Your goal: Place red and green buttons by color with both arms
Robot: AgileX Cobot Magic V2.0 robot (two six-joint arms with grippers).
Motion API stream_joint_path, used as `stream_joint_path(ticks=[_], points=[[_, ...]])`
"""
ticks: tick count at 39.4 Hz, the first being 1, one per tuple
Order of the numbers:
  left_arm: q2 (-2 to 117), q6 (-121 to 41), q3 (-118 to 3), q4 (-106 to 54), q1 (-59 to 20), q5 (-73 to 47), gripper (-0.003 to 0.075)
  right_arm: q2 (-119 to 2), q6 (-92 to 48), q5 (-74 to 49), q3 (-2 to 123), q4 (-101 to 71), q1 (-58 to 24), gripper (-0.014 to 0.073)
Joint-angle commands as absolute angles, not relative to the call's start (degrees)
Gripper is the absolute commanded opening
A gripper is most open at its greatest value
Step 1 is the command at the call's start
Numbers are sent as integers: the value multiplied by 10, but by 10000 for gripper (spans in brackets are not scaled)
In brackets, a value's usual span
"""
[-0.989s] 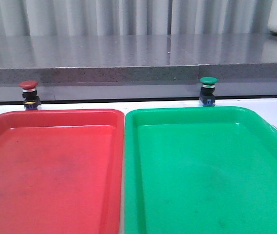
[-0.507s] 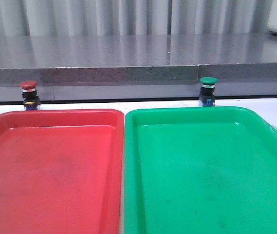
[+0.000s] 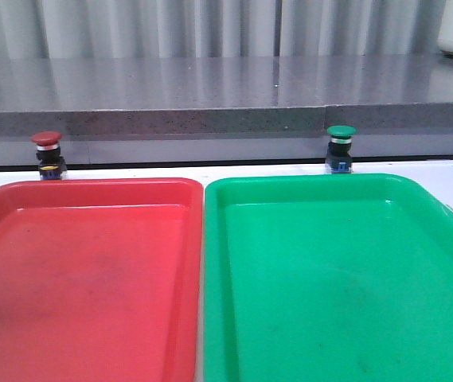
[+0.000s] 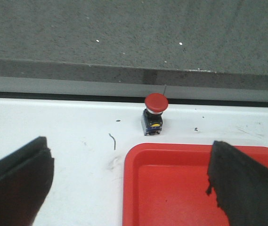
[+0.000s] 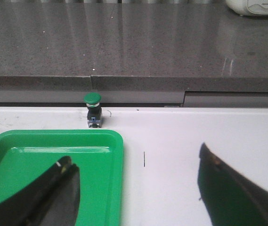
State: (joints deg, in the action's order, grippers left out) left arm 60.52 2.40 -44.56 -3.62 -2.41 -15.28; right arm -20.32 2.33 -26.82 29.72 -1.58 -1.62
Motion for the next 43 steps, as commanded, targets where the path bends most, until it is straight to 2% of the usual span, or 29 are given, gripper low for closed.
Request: stream_joint_path(ticks=[1,17,25,36,39,43], points=[[680,19,-530,-37,-45,-144,637,-211,19,-228,318,-9,-12,545],[1000,19,-844,-37,-61,-376,637,-211,19,-228,318,-9,-12,545],[1111,19,-945,-37,-64,-390,637,-211,19,-228,318,-9,-12,545],[1173,19,-991,-37,-64,-344,633,-211,19,-228,318,-9,-12,545],[1178,19,-992,-37,-64,-344,594,-211,19,-228,318,-9,-12,545],[1181,19,-992,-37,-64,-344,466,-211,19,-228,318,-9,-12,545]])
